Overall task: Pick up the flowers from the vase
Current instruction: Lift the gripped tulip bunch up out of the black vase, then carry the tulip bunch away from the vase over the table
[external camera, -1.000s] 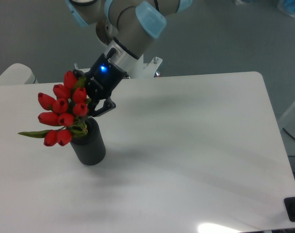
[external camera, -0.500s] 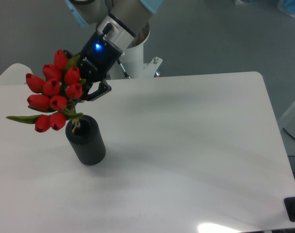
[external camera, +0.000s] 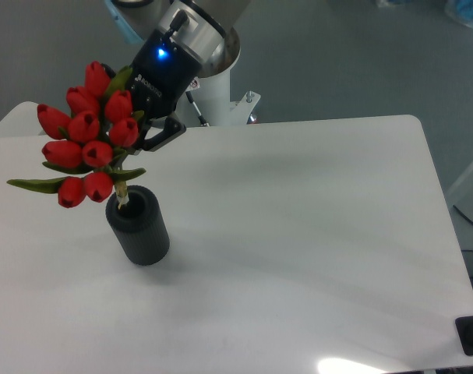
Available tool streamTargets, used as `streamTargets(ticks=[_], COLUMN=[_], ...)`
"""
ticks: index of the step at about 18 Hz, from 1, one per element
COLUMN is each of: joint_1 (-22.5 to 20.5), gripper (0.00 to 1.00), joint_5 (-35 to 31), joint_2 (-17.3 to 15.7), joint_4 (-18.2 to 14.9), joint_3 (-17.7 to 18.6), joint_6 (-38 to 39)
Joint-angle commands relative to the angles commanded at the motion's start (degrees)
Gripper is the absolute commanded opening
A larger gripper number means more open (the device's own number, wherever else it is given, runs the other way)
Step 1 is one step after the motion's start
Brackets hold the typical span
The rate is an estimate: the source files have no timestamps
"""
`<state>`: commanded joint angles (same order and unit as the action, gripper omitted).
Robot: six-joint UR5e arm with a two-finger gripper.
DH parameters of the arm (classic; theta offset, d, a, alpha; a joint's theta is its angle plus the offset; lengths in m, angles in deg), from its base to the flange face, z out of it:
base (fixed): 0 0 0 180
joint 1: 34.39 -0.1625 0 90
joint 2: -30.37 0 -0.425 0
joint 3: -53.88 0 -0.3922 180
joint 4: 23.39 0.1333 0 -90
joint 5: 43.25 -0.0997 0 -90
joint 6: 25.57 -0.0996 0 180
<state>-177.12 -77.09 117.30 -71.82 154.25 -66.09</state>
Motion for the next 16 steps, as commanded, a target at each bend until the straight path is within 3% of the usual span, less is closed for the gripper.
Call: streamTargets(ticks=[8, 12, 16], joint_1=[-5.3, -7.6, -10.2], gripper=[0.45, 0.45, 0.45], joint_5=[0.0, -0.1, -0.1], joint_2=[2.6, 5.7, 7.4], joint_4=[0.2, 0.1, -0.1], joint_3=[-3.8, -6.0, -5.5], joint_6=[-1.5, -7.1, -13.5])
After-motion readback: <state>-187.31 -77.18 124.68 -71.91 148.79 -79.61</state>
